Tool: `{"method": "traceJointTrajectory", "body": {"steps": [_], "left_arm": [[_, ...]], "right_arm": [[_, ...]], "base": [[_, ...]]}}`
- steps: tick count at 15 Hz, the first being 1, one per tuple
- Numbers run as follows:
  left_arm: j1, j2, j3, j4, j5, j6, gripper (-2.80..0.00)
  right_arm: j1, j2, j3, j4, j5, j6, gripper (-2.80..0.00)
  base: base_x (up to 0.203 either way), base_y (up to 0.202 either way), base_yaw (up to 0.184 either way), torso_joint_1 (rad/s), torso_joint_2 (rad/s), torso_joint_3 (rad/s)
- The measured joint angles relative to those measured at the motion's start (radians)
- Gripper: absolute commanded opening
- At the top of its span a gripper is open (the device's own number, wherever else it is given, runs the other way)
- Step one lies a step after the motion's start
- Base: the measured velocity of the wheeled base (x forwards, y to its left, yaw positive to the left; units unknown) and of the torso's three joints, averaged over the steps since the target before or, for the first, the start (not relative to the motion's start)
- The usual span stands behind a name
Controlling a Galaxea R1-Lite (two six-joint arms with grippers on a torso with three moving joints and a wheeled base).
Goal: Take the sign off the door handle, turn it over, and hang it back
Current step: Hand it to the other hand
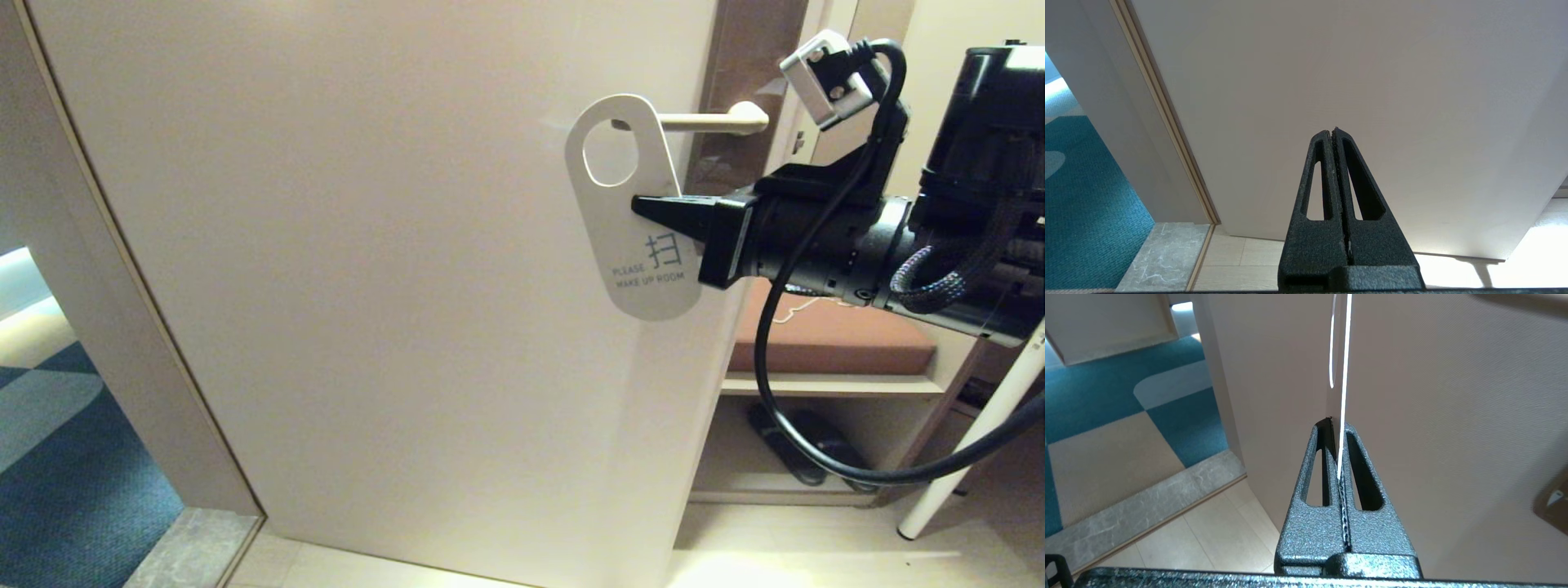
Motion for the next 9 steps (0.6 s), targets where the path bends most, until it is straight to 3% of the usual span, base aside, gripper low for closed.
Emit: {"method": "traceJointTrajectory", "body": {"steps": [9], "left_arm": [[0.0,0.0,0.0,0.0,0.0,0.0,-2.8]], "right_arm": [[0.0,0.007,0.013,-0.144,0.001,0.006,-2.8]], "base": [[0.0,0.0,0.0,0.0,0.0,0.0]]}}
